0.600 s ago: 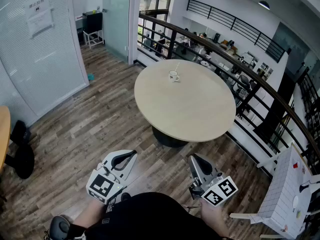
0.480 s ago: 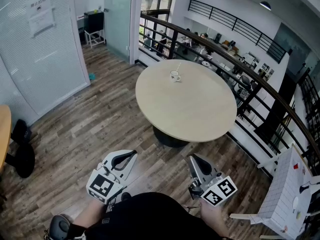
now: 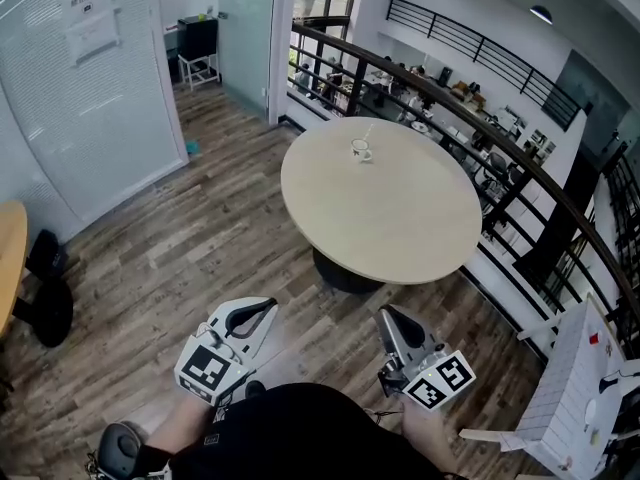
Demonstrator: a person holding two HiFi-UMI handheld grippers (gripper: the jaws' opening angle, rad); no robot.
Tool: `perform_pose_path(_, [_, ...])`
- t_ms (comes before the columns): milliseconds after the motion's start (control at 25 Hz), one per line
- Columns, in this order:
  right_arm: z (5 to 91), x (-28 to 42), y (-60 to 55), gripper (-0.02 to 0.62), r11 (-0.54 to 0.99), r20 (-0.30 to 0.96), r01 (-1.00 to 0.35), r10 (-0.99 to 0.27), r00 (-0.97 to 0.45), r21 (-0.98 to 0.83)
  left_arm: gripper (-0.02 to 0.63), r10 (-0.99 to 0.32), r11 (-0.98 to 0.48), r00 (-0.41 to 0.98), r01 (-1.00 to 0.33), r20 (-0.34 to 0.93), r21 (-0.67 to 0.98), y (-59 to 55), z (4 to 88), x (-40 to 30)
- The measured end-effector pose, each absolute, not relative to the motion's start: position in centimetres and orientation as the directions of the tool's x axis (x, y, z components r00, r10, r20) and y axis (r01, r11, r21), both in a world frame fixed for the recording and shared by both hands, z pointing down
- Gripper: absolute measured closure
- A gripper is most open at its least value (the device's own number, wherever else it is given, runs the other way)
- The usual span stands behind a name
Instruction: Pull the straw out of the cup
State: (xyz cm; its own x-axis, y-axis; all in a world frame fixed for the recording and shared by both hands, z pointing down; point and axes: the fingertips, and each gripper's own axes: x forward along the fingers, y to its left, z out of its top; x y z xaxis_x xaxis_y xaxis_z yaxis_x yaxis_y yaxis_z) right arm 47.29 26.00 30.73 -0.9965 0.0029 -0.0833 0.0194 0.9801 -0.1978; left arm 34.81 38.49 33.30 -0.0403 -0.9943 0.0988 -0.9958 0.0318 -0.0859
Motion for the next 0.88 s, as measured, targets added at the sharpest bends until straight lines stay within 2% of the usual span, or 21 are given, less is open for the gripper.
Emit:
perform_pose_path(520, [31.3,38.9,30.9,0.572,0.955,-0.115,0.140,0.114,-0.987,-0.260,0.598,-0.988,0.118,-0.124,-0.991,0.090,-0.066,45.0,34.1,28.3])
perform_pose_path(880, [33.5,32.0,36.6,0.572,0.937,-0.057,0.189,0.181,-0.982,-0.292,0.598,-0.974,0.183,-0.186,-0.983,0.129,-0.035,51.4,36.3,22.0])
